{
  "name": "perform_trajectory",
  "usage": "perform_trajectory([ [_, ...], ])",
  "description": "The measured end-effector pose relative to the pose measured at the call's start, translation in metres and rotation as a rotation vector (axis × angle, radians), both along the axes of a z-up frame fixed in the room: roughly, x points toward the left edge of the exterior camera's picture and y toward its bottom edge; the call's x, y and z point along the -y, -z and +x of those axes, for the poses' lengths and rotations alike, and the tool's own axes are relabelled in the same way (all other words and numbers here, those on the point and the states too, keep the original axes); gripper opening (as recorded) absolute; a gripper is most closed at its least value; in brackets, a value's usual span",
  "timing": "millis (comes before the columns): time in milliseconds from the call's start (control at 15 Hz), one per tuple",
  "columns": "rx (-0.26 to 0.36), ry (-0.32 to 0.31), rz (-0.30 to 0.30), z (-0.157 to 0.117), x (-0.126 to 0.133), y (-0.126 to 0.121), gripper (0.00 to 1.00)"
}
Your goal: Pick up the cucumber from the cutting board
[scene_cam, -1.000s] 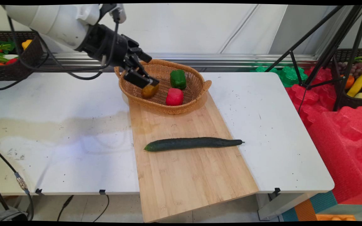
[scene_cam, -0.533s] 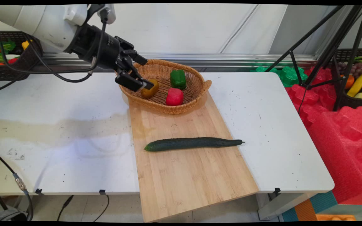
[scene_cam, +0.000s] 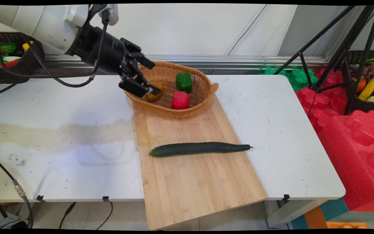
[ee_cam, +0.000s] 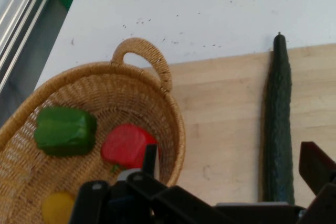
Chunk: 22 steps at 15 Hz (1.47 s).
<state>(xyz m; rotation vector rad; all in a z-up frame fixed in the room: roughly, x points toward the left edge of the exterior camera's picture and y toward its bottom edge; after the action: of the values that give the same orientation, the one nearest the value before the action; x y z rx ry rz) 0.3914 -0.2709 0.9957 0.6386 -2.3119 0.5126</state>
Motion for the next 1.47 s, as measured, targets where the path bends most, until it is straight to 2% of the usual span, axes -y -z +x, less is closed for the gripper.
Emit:
perform_trajectory([
  [467,0.043,0.124,0.024,-0.038,0.003,0.007,1.0],
  [800,0.116,0.2,0.056,-0.086,0.017,0.025,1.0],
  [1067,0.182,0.221,0.082,-0.118,0.032,0.046,1.0],
  [1467,0.258,0.228,0.135,-0.15,0.05,0.081,1.0],
])
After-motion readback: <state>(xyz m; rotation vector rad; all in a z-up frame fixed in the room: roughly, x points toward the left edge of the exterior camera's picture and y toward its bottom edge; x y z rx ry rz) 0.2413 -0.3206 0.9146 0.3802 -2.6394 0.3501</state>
